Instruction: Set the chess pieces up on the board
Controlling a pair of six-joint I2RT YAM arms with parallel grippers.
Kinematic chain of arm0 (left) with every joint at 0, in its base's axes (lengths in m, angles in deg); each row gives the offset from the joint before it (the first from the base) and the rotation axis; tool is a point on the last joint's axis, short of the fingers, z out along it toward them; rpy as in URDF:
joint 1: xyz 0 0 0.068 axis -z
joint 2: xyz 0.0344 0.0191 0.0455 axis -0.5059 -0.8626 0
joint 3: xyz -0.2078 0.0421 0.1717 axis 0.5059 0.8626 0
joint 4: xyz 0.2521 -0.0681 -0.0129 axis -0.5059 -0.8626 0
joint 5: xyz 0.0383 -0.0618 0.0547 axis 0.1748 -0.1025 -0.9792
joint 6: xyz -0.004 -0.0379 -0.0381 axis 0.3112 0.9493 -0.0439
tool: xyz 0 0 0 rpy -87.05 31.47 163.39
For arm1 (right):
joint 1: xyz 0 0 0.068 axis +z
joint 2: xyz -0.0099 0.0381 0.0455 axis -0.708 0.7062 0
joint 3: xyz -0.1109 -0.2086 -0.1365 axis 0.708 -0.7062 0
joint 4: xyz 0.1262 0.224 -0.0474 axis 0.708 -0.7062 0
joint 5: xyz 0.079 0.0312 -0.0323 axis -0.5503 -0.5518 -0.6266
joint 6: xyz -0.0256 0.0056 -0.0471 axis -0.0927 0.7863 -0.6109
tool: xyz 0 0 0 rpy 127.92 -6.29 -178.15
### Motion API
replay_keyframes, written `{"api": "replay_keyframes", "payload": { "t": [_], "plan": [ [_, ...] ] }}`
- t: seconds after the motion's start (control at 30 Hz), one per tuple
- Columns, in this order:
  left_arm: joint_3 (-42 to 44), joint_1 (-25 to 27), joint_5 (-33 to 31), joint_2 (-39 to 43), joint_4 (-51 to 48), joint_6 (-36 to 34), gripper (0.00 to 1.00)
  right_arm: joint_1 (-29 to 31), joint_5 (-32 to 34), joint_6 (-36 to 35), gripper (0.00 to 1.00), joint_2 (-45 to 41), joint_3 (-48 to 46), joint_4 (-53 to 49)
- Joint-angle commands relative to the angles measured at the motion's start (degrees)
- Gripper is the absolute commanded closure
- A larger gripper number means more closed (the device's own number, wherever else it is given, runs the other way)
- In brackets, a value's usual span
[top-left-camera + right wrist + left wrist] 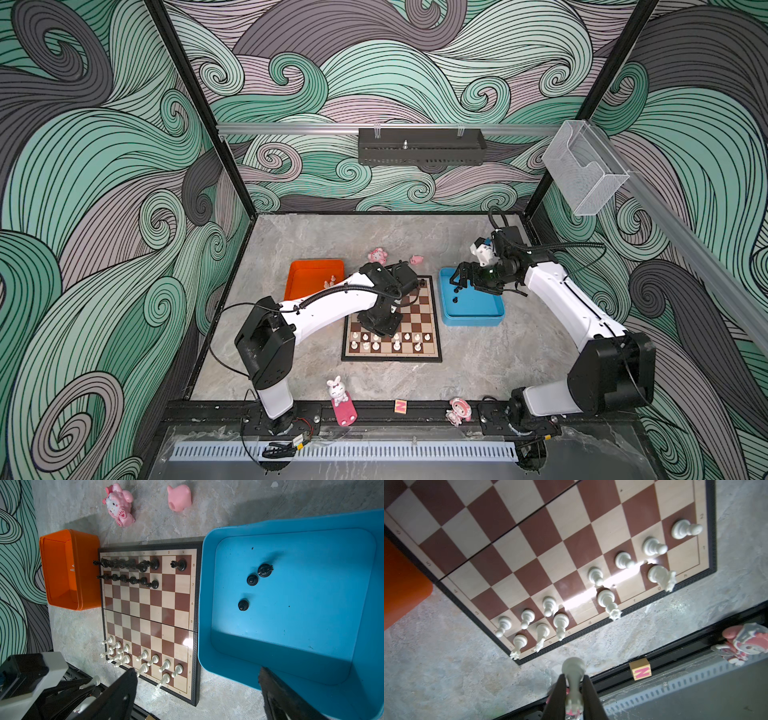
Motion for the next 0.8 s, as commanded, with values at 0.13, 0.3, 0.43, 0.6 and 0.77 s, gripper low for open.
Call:
{"api": "replay_keyframes", "payload": {
  "t": [0.13, 0.3, 0.43, 0.6, 0.77],
  "plan": [
    [1.49, 2.50, 0.59, -4.05, 4.67, 1.44, 0.82, -0.72, 0.92, -1.16, 0.08, -1.12, -1.26, -0.68],
    [2.21, 2.53, -0.68, -5.69, 5.34, 1.25, 0.82, -0.98, 0.90, -1.33, 0.08, -0.94, -1.37, -0.70],
    [2.65, 2.59, -1.20, -6.59, 5.80, 1.18, 0.83, -1.15, 0.84, -1.40, 0.08, -0.73, -1.45, -0.68],
    [3.36, 2.59, -0.81, -7.75, 6.68, 1.17, 0.83, -1.23, 0.79, -1.51, 0.08, -0.34, -1.45, -0.65],
    [4.47, 2.60, -0.92, -8.57, 7.09, 1.26, 0.83, -1.36, 0.78, -1.51, 0.08, -0.11, -1.37, -0.63]
  ]
}}
